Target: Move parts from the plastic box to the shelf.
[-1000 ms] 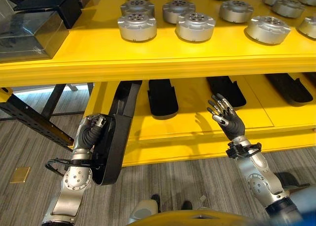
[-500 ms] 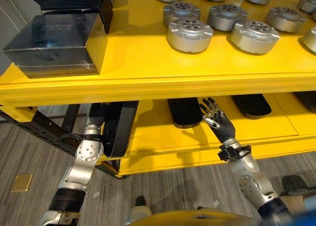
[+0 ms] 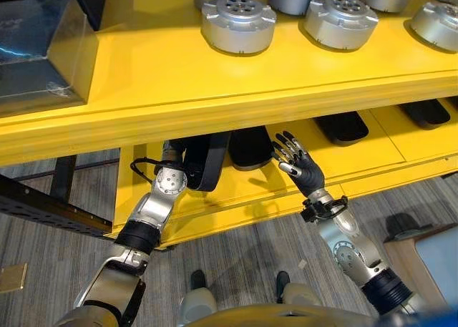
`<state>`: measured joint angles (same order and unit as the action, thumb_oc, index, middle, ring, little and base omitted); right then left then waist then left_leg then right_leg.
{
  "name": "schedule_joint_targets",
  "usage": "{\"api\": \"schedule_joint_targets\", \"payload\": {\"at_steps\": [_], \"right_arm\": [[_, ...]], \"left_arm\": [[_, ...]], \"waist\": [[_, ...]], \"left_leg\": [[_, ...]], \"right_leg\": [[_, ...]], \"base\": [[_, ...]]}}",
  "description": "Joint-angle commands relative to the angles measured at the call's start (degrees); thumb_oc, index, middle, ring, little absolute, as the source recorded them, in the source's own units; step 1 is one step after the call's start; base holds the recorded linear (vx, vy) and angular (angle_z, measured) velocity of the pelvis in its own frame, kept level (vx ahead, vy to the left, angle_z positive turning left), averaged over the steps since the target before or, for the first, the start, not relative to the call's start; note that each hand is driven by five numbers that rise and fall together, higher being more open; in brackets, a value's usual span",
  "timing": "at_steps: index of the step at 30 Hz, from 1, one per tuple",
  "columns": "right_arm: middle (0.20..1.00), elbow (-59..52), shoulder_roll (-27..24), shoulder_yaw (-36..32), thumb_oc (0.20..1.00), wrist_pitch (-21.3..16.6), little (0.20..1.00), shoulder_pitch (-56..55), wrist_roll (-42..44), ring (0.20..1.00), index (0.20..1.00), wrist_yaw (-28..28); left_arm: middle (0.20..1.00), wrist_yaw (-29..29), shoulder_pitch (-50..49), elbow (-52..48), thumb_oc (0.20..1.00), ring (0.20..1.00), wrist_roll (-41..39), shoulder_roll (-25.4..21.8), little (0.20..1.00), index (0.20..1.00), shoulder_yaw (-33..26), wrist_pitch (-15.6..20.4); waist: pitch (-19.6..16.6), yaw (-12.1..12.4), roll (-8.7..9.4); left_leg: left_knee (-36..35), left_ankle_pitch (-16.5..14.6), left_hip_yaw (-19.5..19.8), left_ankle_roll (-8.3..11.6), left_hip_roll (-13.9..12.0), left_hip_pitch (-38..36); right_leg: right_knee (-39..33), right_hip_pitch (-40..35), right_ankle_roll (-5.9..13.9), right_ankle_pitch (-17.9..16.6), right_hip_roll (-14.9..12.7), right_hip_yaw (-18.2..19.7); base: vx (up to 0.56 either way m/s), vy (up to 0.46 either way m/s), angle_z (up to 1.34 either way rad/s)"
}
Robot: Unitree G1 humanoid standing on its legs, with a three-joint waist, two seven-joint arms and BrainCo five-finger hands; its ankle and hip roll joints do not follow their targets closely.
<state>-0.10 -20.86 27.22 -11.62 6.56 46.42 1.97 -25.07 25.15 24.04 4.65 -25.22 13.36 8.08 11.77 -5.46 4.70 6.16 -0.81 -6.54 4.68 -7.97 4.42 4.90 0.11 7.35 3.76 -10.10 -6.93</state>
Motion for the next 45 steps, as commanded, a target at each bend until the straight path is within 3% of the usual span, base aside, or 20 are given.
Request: {"api": "schedule_joint_targets", "payload": {"at_steps": [1,7,15,26,38,45], "right_arm": [[1.000,-4.1,-0.3,0.8,1.000,-2.3,1.000,1.0,1.5,1.000,1.000,0.1],[1.000,-5.2,-1.2,0.8,1.000,-2.9,1.000,0.7,1.9,1.000,1.000,-0.1],[1.000,-4.7,-1.5,0.7,1.000,-3.1,1.000,1.7,2.4,1.000,1.000,0.2],[1.000,-3.8,-1.2,1.7,1.000,-3.5,1.000,3.6,3.1,1.000,1.000,0.6],[1.000,-6.2,-2.4,1.8,1.000,-5.2,1.000,4.9,2.7,1.000,1.000,0.5],[1.000,-7.1,-3.7,1.6,1.000,-5.0,1.000,4.2,2.9,1.000,1.000,0.9]], "left_arm": [[0.200,-4.7,8.8,5.1,0.200,0.200,-4.6,-0.6,0.200,0.200,-1.5,1.4],[0.200,-8.4,9.5,5.4,0.200,0.200,-7.6,-2.8,0.200,0.200,-5.1,1.9],[0.200,-9.1,10.0,6.4,0.200,0.200,-6.8,-6.2,0.200,0.200,-6.6,1.6],[0.200,-7.2,19.1,17.8,0.200,0.200,-7.8,-9.1,0.200,0.200,-1.8,0.3],[0.200,-4.9,29.2,30.6,0.200,0.200,-7.9,-7.9,0.200,0.200,4.9,-2.2],[0.200,-4.1,32.3,36.0,0.200,0.200,-10.6,-7.1,0.200,0.200,4.9,-2.9]], "waist": [[-1.0,0.4,0.88],[-0.3,0.5,0.56],[-0.9,0.8,0.36],[-1.3,0.5,0.03],[-2.0,0.0,-0.33],[-3.1,-0.3,-0.57]], "left_leg": [[10.4,-4.5,0.6,0.62,-2.5,2.9],[16.5,-6.6,1.6,0.74,-2.9,7.7],[20.8,-8.5,2.6,0.63,-3.2,10.5],[30.1,-12.1,5.1,-0.95,-2.7,16.9],[39.7,-14.8,7.2,-2.65,-1.2,28.0],[43.0,-15.8,7.9,-2.93,-0.7,32.2]], "right_leg": [[8.6,6.7,-0.62,-2.2,1.0,1.6],[14.6,11.2,-0.87,-0.3,0.7,1.9],[19.2,13.7,-0.92,1.7,0.1,1.4],[28.5,19.0,-1.63,5.9,-0.9,1.1],[37.7,29.0,-2.44,8.9,-2.0,1.4],[41.6,33.2,-2.61,10.3,-2.1,1.4]], "base": [[-0.12,-0.006,-0.01],[-0.07,-0.001,-0.02],[-0.02,0.003,0.04],[-0.04,0.014,0.09],[-0.04,0.021,0.05],[-0.01,0.005,0.05]]}}
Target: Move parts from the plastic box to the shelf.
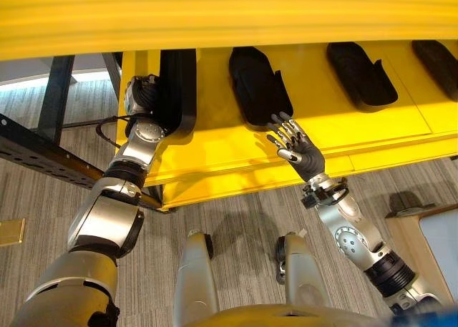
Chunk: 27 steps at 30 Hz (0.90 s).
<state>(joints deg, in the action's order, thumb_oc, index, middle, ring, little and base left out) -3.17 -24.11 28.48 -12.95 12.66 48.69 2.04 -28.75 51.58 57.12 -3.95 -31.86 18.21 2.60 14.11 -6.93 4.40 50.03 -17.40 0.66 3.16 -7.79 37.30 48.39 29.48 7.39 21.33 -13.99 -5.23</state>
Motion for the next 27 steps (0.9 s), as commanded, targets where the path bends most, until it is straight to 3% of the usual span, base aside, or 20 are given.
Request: {"api": "schedule_joint_targets", "payload": {"at_steps": [1,11,13,27], "right_arm": [[1.000,-4.2,-0.6,0.2,1.000,-3.6,1.000,-2.1,0.6,1.000,1.000,0.9],[1.000,-4.8,-1.6,-0.6,1.000,-3.8,1.000,-2.5,1.4,1.000,1.000,1.1],[1.000,-5.0,-1.8,-0.5,1.000,-3.9,1.000,-2.4,1.5,1.000,1.000,1.1],[1.000,-6.3,-3.0,-1.5,1.000,-4.4,1.000,-1.3,1.5,1.000,1.000,1.9]], "left_arm": [[0.200,-0.1,6.2,3.9,0.200,0.200,-3.5,-0.3,0.200,0.200,-0.6,2.6],[0.200,1.4,9.7,9.5,0.200,0.200,-3.1,-1.9,0.200,0.200,0.5,0.9],[0.200,1.4,10.0,10.2,0.200,0.200,-2.1,-2.5,0.200,0.200,0.9,0.5],[0.200,1.2,12.5,12.5,0.200,0.200,5.4,-8.9,0.200,0.200,4.5,-1.3]], "waist": [[-5.5,1.1,-0.32],[-6.4,1.0,-0.52],[-6.3,1.2,-0.58],[-5.7,1.7,-0.48]], "left_leg": [[-0.2,0.8,0.6,-1.46,-0.8,0.0],[3.9,0.4,1.1,-1.86,-0.4,7.1],[5.1,-1.4,1.3,-1.68,-0.5,7.5],[5.7,-1.4,1.4,-1.86,-0.5,9.9]], "right_leg": [[-1.1,4.7,-2.72,-7.1,1.9,-0.2],[3.0,11.8,-2.90,-6.1,1.6,-0.2],[4.2,12.2,-2.43,-4.6,1.7,0.1],[4.8,14.9,-2.42,-4.2,1.7,0.8]], "base": [[0.00,0.000,0.00],[-0.02,0.002,0.01],[0.06,0.002,0.03],[0.00,0.000,0.00]]}}
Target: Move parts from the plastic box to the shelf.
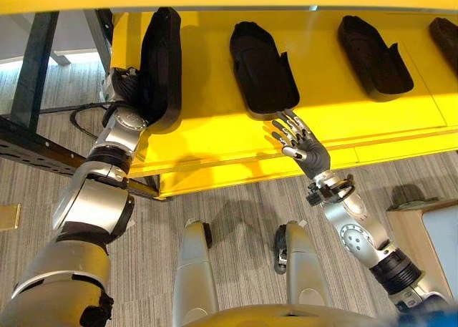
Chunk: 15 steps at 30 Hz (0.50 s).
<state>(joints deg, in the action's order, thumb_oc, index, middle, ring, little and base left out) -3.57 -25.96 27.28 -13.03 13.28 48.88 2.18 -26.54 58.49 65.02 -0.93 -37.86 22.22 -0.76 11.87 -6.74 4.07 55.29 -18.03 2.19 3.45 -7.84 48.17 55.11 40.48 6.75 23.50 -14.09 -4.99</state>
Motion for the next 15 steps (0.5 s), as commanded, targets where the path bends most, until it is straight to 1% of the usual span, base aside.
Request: {"api": "schedule_joint_targets", "payload": {"at_steps": [1,9,15], "right_arm": [[1.000,-6.0,-1.3,-0.4,1.000,-4.4,1.000,-1.9,1.4,1.000,1.000,1.9],[1.000,-6.2,-1.8,-0.8,1.000,-4.4,1.000,-2.0,1.6,1.000,1.000,2.4],[1.000,-6.6,-1.9,-1.3,1.000,-4.1,1.000,-3.6,1.5,1.000,1.000,3.1]], "left_arm": [[0.200,-1.1,5.7,4.7,0.200,0.200,2.5,-3.3,0.200,0.200,0.6,1.9],[0.200,-1.1,7.6,4.2,0.200,0.200,4.2,-5.4,0.200,0.200,2.7,2.1],[0.200,-1.3,7.2,2.7,0.200,0.200,3.7,-6.3,0.200,0.200,2.2,2.3]], "waist": [[-3.4,1.5,-0.15],[-3.1,1.6,-0.21],[-3.3,1.9,-0.25]], "left_leg": [[0.5,-0.8,-0.2,-2.15,-0.5,-0.8],[1.1,-1.2,-0.5,-2.42,-0.3,-0.2],[1.7,-1.7,-0.5,-2.59,-0.5,0.3]], "right_leg": [[-1.9,4.1,-1.76,-6.4,1.8,0.6],[-1.5,5.1,-1.66,-6.6,1.8,1.1],[-1.1,5.6,-1.62,-6.4,1.7,1.1]], "base": [[0.00,0.000,0.00],[0.00,0.004,-0.01],[0.01,0.007,-0.03]]}}
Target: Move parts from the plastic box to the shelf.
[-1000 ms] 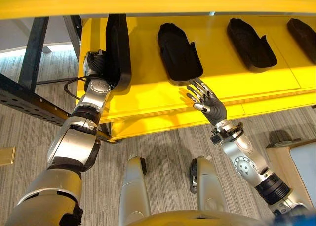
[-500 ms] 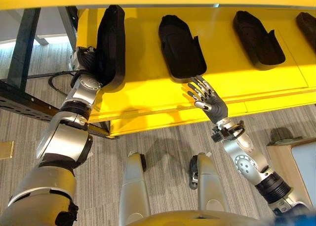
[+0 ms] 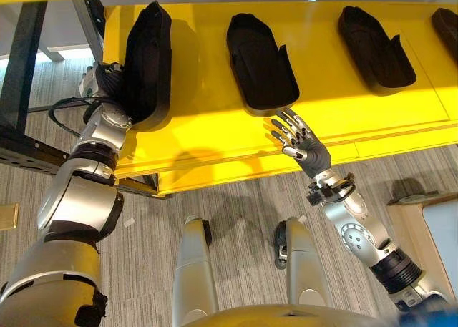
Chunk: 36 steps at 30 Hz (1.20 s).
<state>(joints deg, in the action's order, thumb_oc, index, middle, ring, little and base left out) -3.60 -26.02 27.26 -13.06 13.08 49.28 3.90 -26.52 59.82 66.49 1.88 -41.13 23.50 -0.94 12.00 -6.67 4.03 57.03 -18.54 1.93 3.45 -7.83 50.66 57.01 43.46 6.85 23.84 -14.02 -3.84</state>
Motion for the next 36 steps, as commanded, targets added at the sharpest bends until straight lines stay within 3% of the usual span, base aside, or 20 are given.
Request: {"api": "schedule_joint_targets", "payload": {"at_steps": [1,24,25,26,27,36], "right_arm": [[1.000,-6.4,-1.9,-1.3,1.000,-4.0,1.000,-3.7,1.3,1.000,1.000,1.6],[1.000,-6.0,-2.1,-1.0,1.000,-3.3,1.000,-4.5,2.0,1.000,1.000,2.9],[1.000,-6.0,-2.2,-1.0,1.000,-3.2,1.000,-4.6,2.0,1.000,1.000,2.9],[1.000,-6.0,-2.3,-0.9,1.000,-3.1,1.000,-4.6,2.1,1.000,1.000,2.9],[1.000,-6.0,-2.3,-0.9,1.000,-3.1,1.000,-4.6,2.1,1.000,1.000,2.9],[1.000,-6.7,-3.1,-1.2,1.000,-3.2,1.000,-4.9,1.7,1.000,1.000,3.2]], "left_arm": [[0.200,-1.2,5.7,1.7,0.200,0.200,0.7,-3.5,0.200,0.200,0.6,2.6],[0.200,-1.0,5.3,1.0,0.200,0.200,-0.8,-6.0,0.200,0.200,-0.9,2.9],[0.589,-1.0,5.5,1.1,0.589,0.589,-1.2,-6.0,0.589,0.589,-1.0,3.0],[0.912,-1.0,5.6,1.3,0.912,0.912,-1.3,-5.9,0.912,0.912,-1.0,2.9],[1.000,-1.0,5.6,1.3,1.000,1.000,-1.3,-5.9,1.000,1.000,-1.0,2.9],[1.000,-0.9,6.5,2.0,1.000,1.000,-4.0,-5.9,1.000,1.000,-2.0,3.6]], "waist": [[-3.6,1.8,-0.18],[-4.0,2.4,-0.52],[-4.0,2.5,-0.52],[-4.0,2.5,-0.51],[-4.0,2.5,-0.52],[-4.4,2.3,-0.53]], "left_leg": [[-0.1,-1.2,-0.2,-2.54,-0.5,-2.2],[0.6,-1.3,-0.2,-2.70,-0.4,-1.0],[0.7,-1.4,-0.1,-2.73,-0.4,-0.9],[0.8,-1.4,-0.2,-2.70,-0.3,-0.7],[0.8,-1.4,-0.1,-2.70,-0.3,-0.7],[0.8,-1.5,-0.2,-2.63,-0.5,-0.9]], "right_leg": [[-3.1,2.6,-1.70,-6.8,1.6,0.0],[-2.2,4.1,-1.67,-6.6,1.6,0.4],[-2.2,4.1,-1.63,-6.7,1.5,0.4],[-2.1,4.2,-1.64,-6.8,1.5,0.4],[-2.1,4.2,-1.64,-6.8,1.5,0.4],[-2.2,4.3,-1.57,-6.8,1.5,0.5]], "base": [[0.00,0.000,0.00],[0.00,0.000,0.00],[0.00,0.000,0.00],[0.00,0.000,0.00],[0.00,0.000,0.00],[0.00,0.000,0.00]]}}
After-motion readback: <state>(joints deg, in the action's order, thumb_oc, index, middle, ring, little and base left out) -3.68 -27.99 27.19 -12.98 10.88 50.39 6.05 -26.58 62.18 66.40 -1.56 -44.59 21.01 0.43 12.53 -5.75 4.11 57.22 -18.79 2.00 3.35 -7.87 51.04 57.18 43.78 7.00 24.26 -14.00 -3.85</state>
